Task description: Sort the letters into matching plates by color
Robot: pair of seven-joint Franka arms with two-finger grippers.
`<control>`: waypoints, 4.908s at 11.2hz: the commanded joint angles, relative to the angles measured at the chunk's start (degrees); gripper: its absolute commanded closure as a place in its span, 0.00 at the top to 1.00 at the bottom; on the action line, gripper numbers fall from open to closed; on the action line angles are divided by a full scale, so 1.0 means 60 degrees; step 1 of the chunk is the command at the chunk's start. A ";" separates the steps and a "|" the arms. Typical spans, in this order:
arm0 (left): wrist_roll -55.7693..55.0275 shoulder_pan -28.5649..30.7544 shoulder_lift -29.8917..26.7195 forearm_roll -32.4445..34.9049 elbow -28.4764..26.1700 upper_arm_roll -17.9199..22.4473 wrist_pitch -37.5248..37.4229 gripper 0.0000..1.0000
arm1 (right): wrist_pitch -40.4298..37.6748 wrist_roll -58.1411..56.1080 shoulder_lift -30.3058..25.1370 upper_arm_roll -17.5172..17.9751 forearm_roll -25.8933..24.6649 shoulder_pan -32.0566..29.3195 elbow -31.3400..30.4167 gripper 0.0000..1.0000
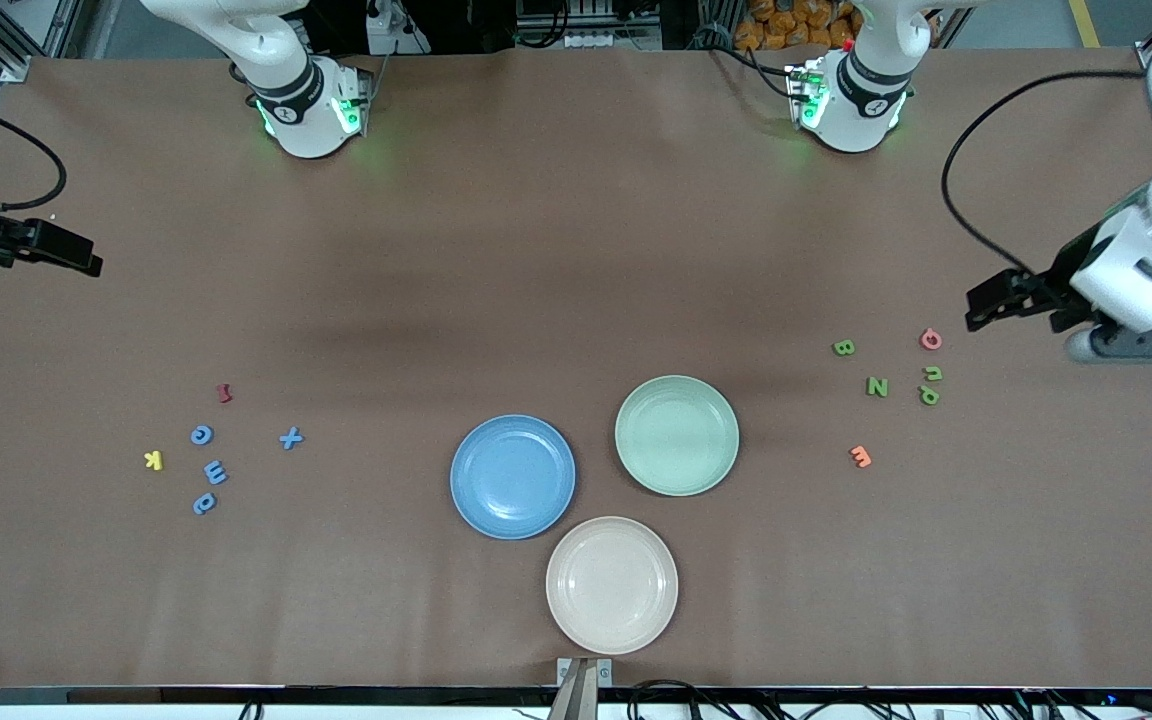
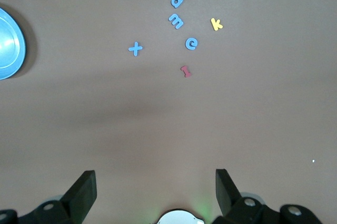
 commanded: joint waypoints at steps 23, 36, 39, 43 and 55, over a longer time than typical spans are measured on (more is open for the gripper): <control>0.6229 0.0784 0.1729 -0.0121 -0.5846 0.0972 0.7973 0.94 | 0.1577 0.3430 0.0745 0.0009 0.1011 -0.0916 -0.0463 1.00; 0.6567 0.0784 0.2769 -0.0121 -0.5714 0.0987 0.8969 0.78 | 0.7334 1.3526 0.2883 0.0141 0.1099 -0.0111 -0.2662 1.00; 0.6581 0.0799 0.2916 -0.0121 -0.5729 0.1001 0.9188 0.75 | 0.7964 1.3705 0.3586 0.0170 0.1230 0.0080 -0.2807 1.00; 0.6859 0.0916 0.3150 -0.0121 -0.5743 0.1045 0.9510 0.73 | 0.9606 1.3574 0.4026 0.0214 0.1260 0.0080 -0.3658 1.00; 0.6918 0.0916 0.3342 -0.0121 -0.5787 0.1045 0.9658 0.39 | 1.1349 1.1303 0.4526 0.0609 0.1245 0.0109 -0.5165 1.00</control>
